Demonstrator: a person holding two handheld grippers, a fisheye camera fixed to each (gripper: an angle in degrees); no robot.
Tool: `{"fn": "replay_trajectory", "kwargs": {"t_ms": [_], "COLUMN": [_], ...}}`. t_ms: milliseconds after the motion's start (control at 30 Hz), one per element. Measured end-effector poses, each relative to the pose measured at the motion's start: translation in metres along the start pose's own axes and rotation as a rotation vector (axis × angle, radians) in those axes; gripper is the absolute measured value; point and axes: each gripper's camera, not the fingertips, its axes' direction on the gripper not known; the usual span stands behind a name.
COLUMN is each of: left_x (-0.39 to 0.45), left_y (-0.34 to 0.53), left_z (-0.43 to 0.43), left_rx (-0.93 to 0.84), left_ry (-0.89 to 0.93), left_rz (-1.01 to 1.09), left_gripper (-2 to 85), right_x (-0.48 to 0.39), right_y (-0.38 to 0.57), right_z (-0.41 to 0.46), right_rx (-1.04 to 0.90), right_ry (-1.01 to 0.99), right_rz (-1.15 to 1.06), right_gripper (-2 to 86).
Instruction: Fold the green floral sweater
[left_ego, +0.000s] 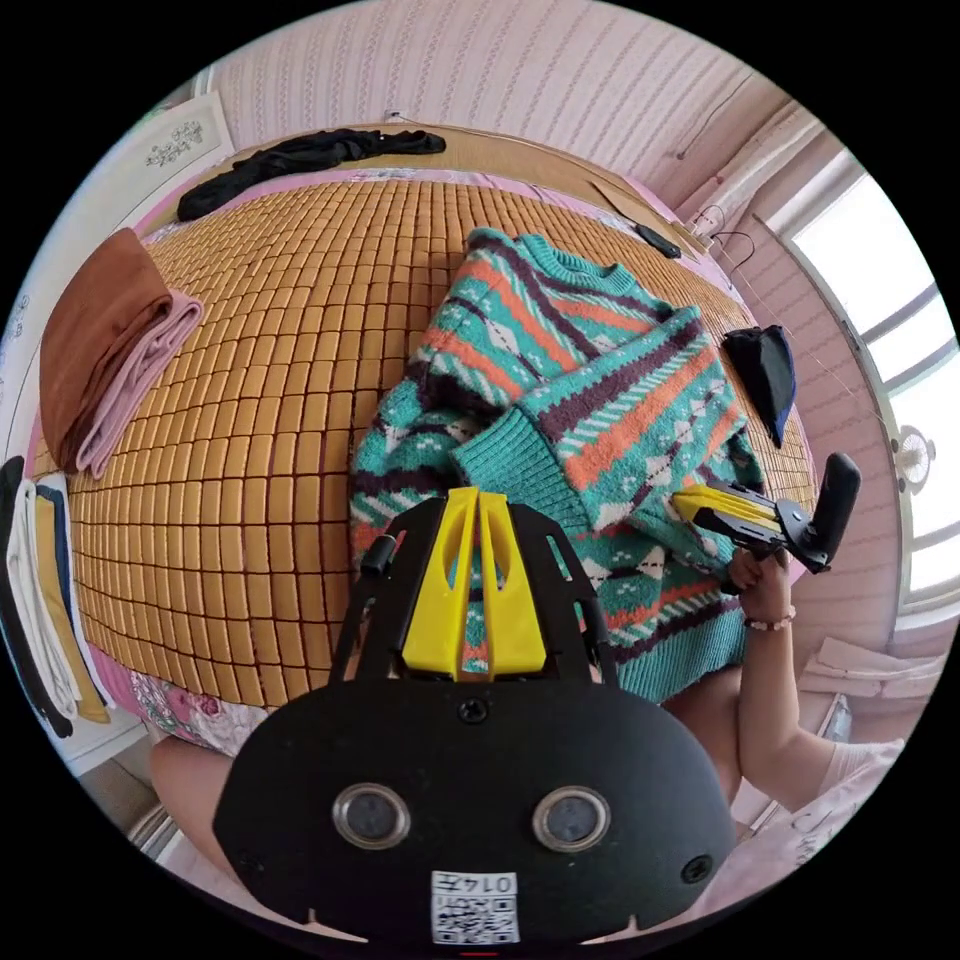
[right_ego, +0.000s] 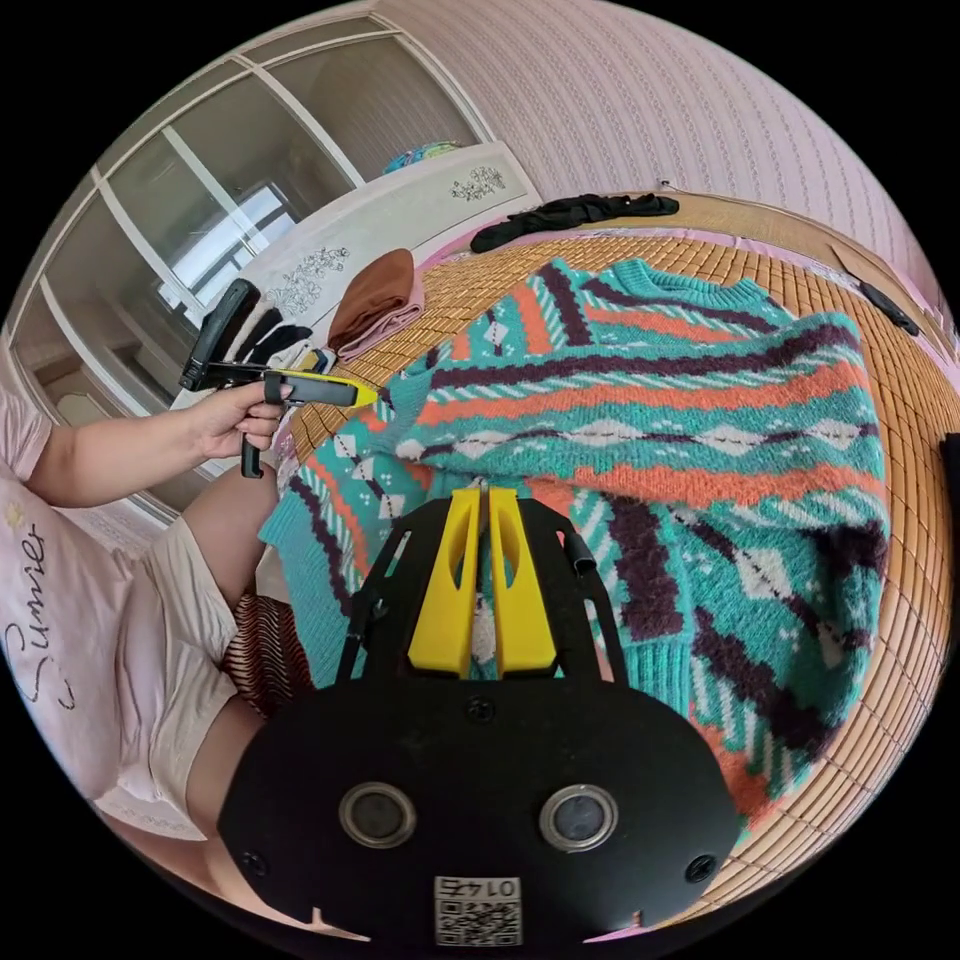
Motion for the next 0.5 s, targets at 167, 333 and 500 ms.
{"fn": "replay_trajectory", "kwargs": {"t_ms": [167,333,500], "left_x": [-0.005,-0.043,-0.099], "left_y": [0.02,0.03,0.0], "left_z": [-0.029,-0.042,-0.072], "left_rx": [0.063,0.117,0.206], "left_ry": [-0.039,0.0,0.079], "left_rz": [0.059,0.004,-0.035], "left_gripper": [1.0,3.5,7.3], "right_x": [0.033,0.084,0.13], "right_y": [0.017,0.03,0.004], "right_z": [-0.029,-0.084,-0.127], "right_rx": [0.055,0.266,0.317], "right_ry": [0.011,0.04,0.177], "right_rz": [0.034,0.273,0.41], "right_gripper": [0.6,2.3,13.9]}}
